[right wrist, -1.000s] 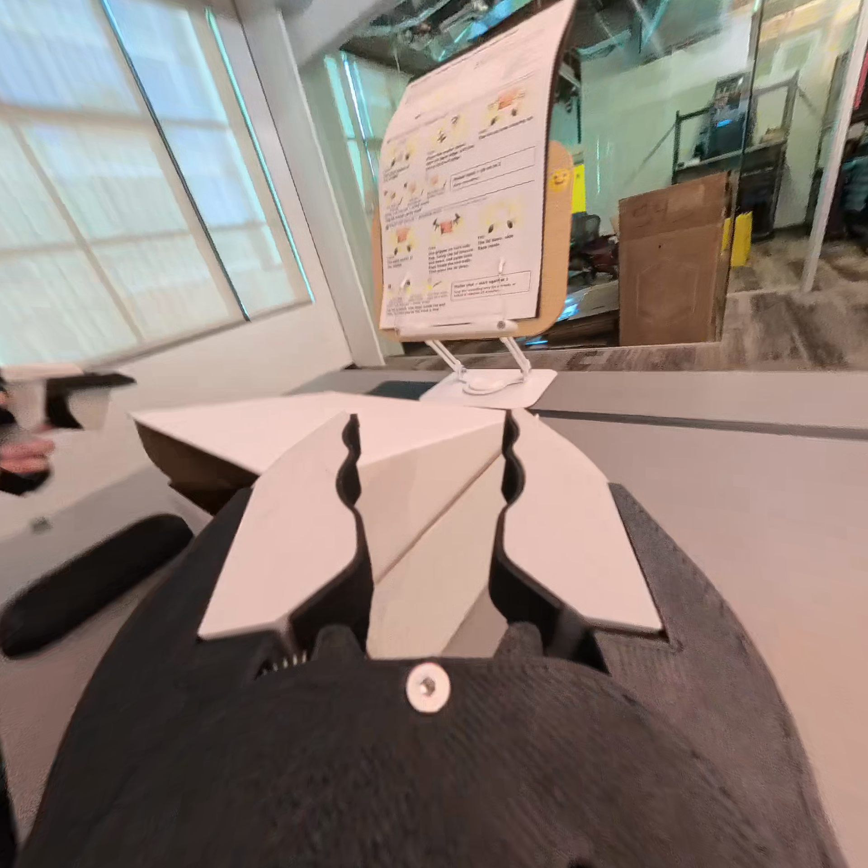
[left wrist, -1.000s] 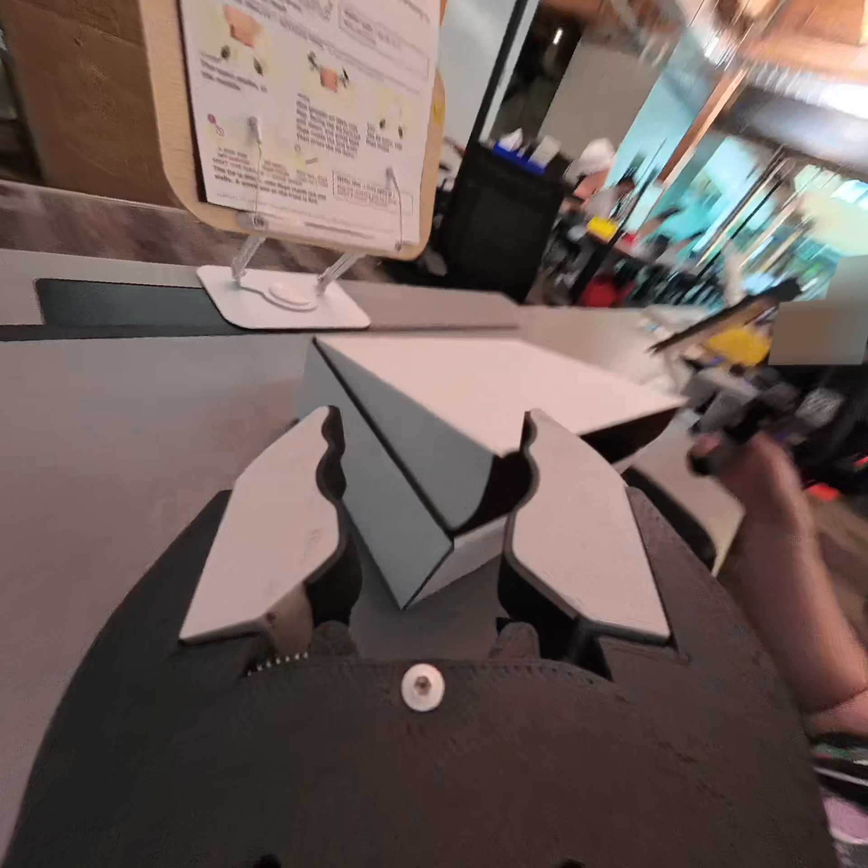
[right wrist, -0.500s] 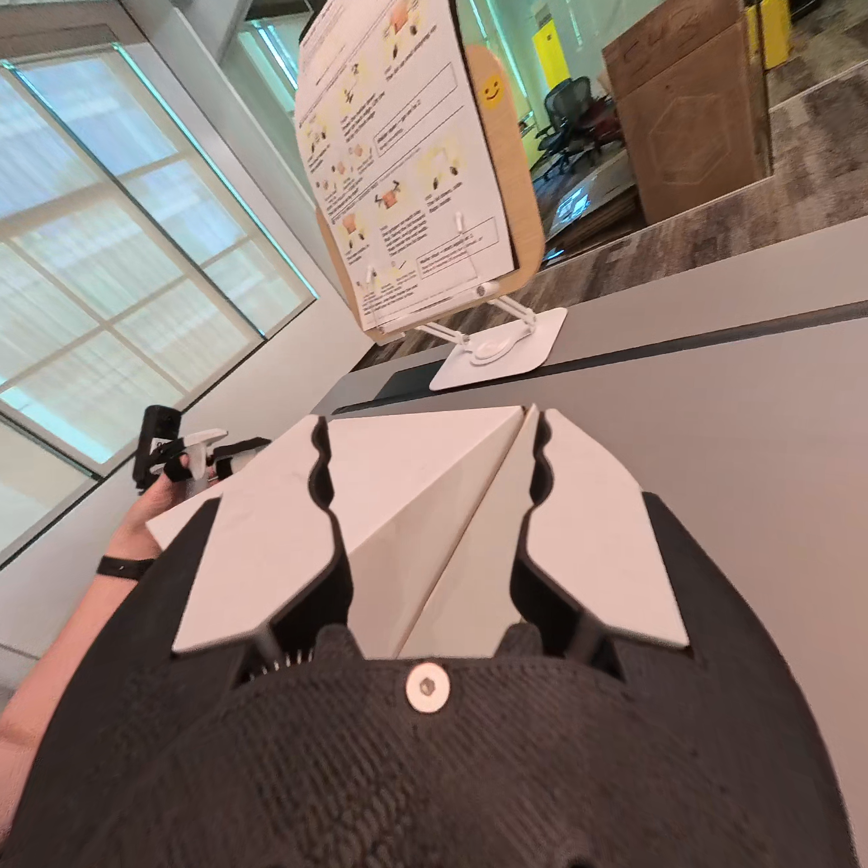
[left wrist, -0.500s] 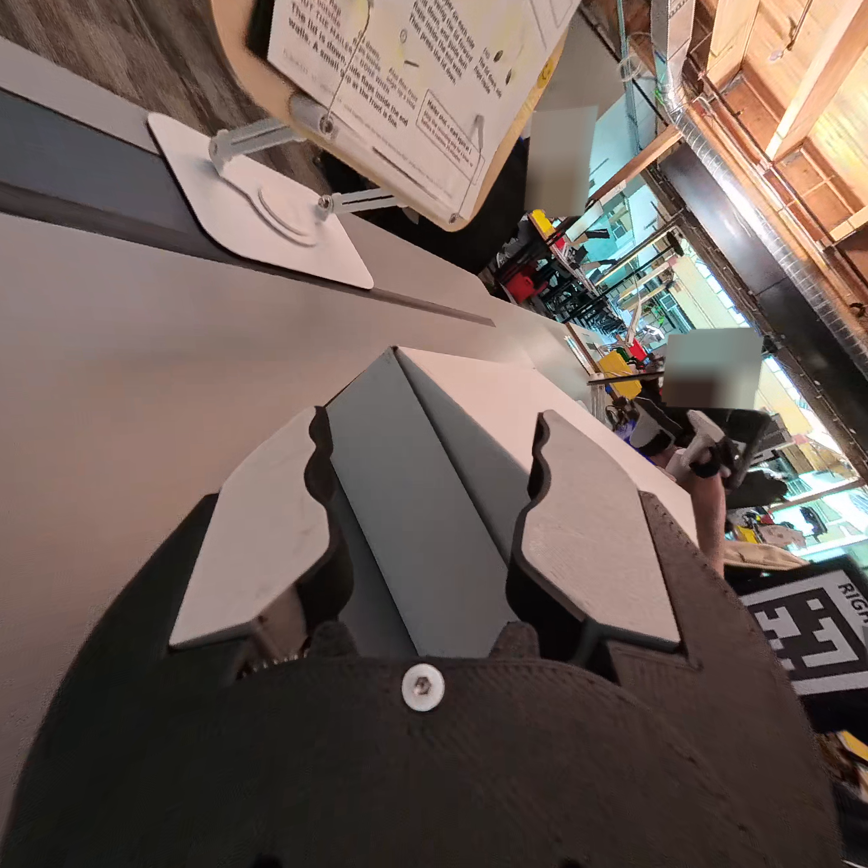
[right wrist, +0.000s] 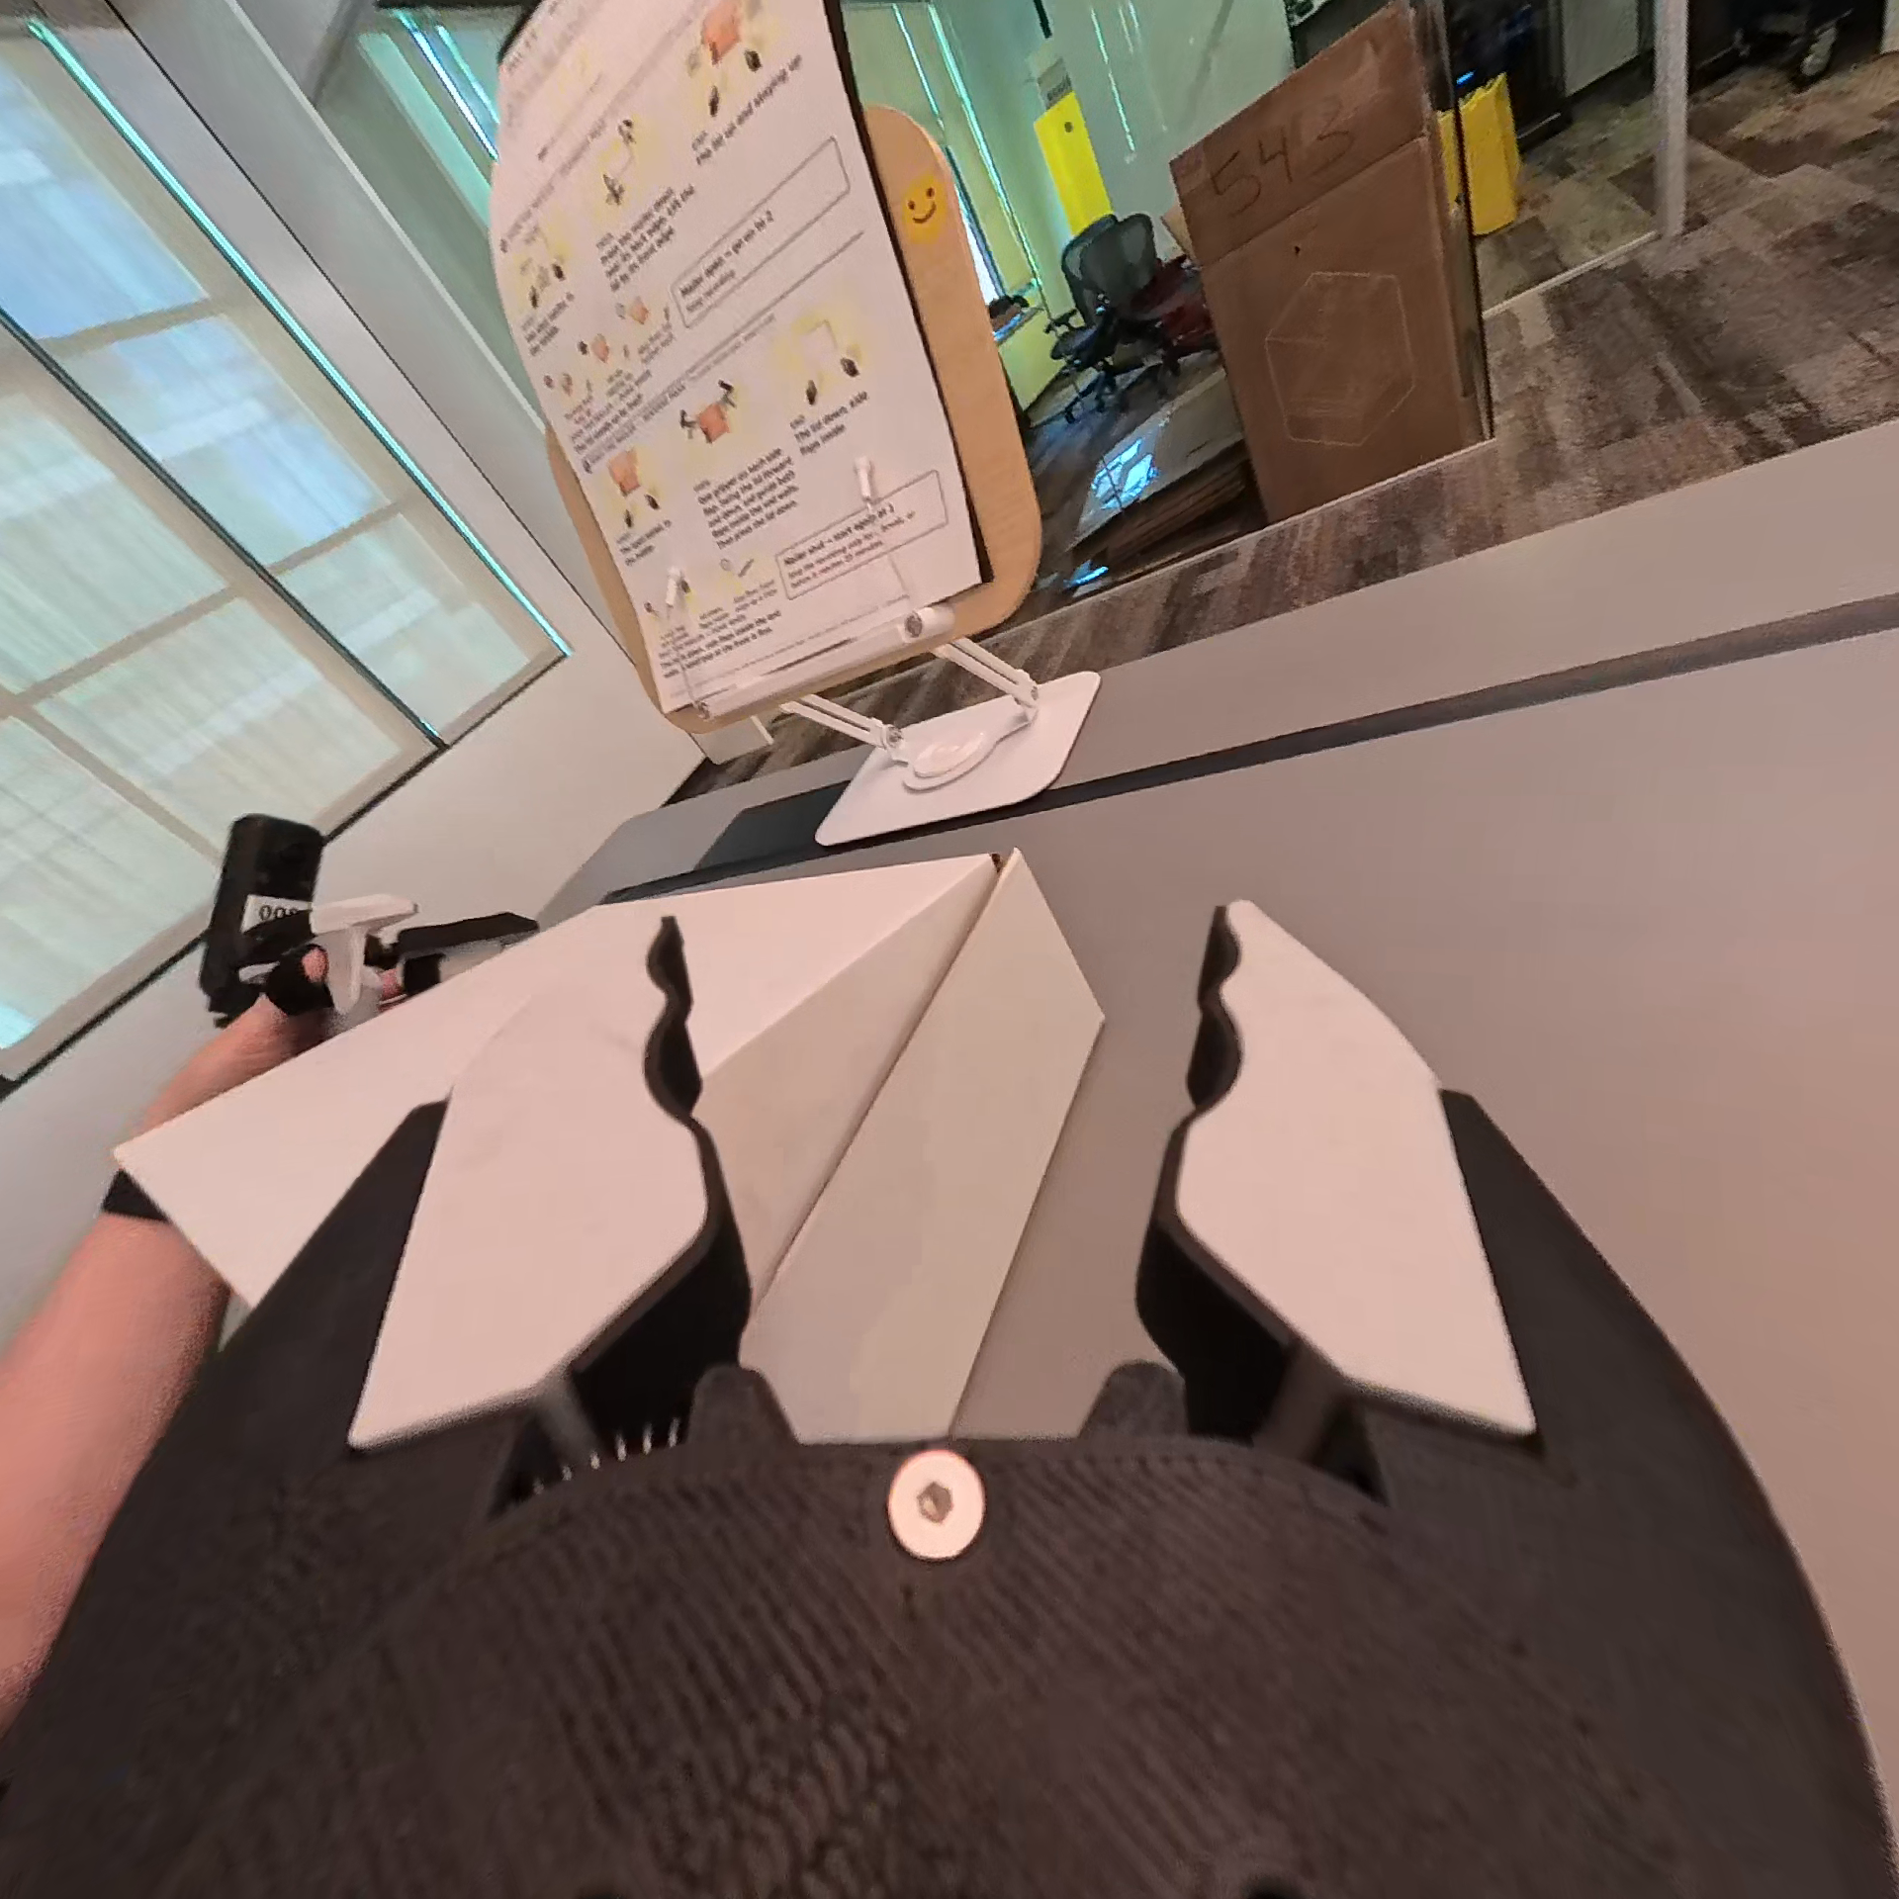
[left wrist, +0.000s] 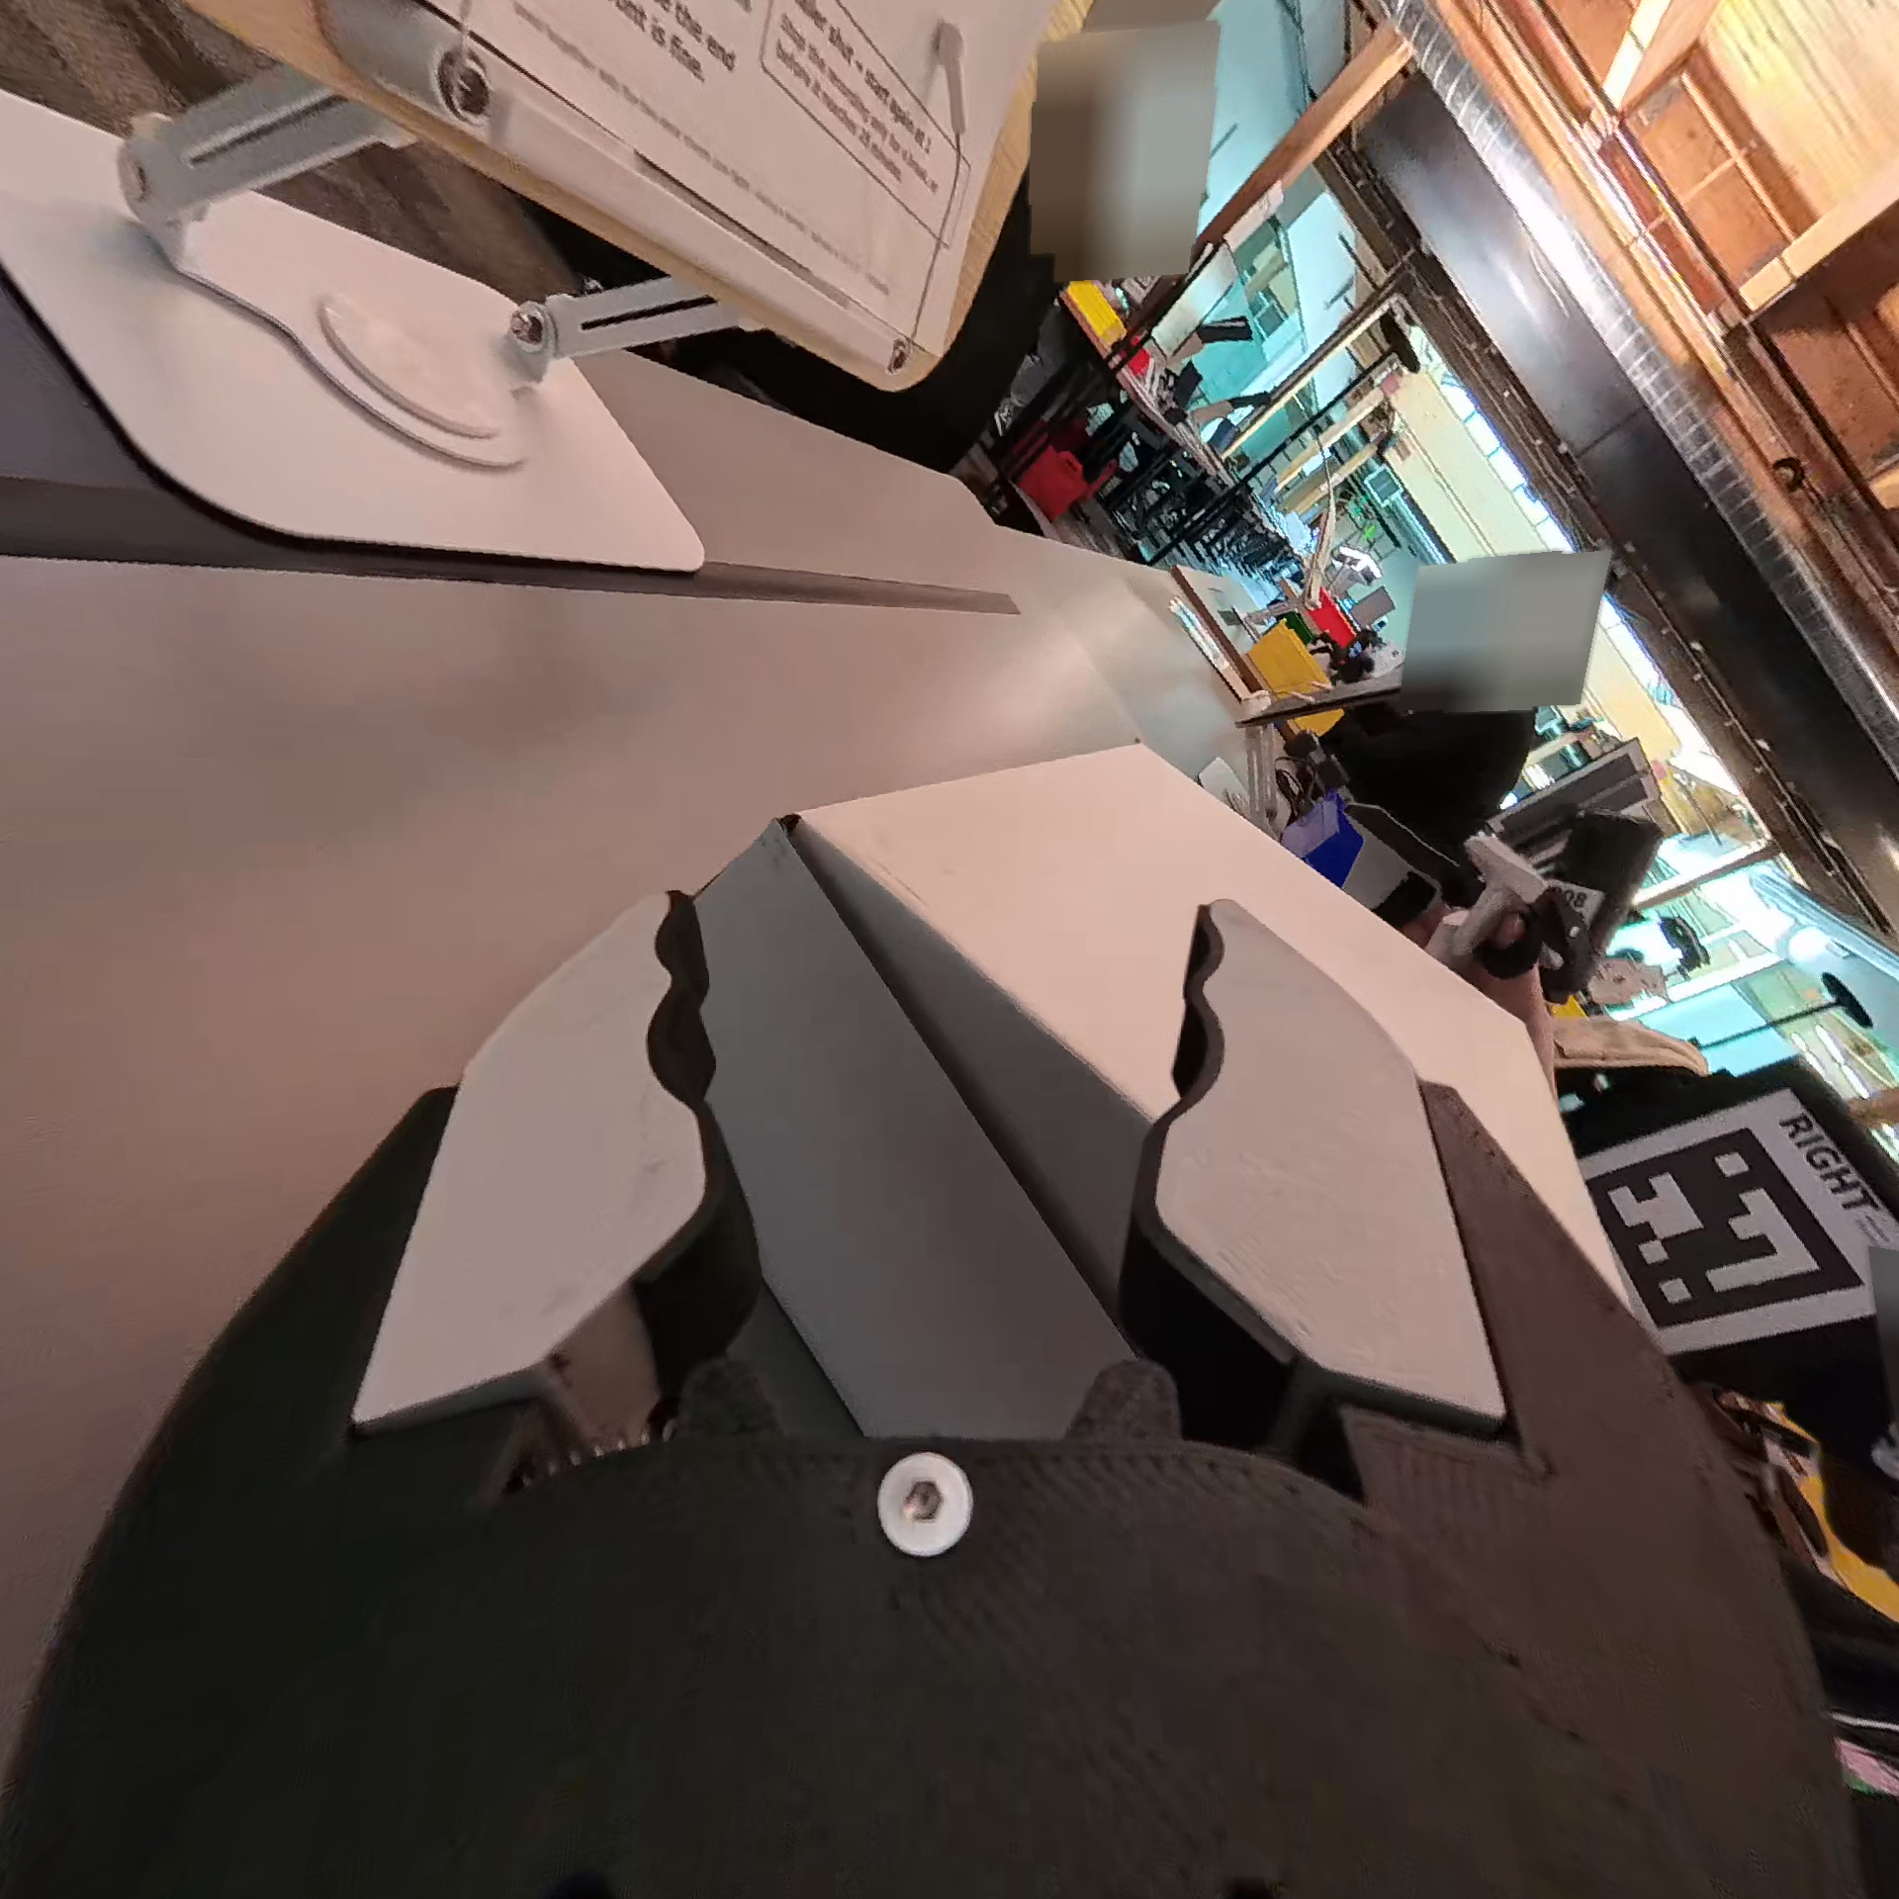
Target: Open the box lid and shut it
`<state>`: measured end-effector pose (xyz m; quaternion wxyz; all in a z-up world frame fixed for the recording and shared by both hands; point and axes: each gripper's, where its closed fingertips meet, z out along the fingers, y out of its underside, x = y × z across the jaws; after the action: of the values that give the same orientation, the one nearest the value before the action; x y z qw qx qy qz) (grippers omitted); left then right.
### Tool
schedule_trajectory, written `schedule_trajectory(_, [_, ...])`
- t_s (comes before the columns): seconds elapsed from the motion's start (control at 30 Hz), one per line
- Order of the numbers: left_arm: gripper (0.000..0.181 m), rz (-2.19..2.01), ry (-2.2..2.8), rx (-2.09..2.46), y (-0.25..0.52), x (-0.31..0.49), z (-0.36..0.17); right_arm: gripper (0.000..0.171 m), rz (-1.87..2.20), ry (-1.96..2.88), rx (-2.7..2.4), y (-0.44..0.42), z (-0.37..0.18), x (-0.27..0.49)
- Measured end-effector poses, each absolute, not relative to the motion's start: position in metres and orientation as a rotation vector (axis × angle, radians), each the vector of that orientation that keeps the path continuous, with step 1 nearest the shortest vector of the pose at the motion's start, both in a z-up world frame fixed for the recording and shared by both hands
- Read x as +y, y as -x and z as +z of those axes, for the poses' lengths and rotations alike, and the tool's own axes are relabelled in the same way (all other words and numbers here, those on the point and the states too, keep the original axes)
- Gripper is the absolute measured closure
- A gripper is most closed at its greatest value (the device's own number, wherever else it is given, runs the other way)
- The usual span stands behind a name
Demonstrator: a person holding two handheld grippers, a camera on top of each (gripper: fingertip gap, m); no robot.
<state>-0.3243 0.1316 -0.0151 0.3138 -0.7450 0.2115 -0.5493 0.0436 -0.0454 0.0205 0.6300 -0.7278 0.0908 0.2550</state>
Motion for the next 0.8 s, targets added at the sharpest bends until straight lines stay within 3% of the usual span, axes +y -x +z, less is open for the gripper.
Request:
schedule_trajectory(0.63, [0.089,-1.472,2.008,0.625,0.313,0.134,-0.018,0.074,0.713,1.784,0.194,-0.043,0.008,0.014])
schedule_trajectory(0.8, [0.09,-1.461,1.924,0.586,0.315,0.143,0.003,0.075,0.752,1.773,0.027,-0.038,0.042,0.027])
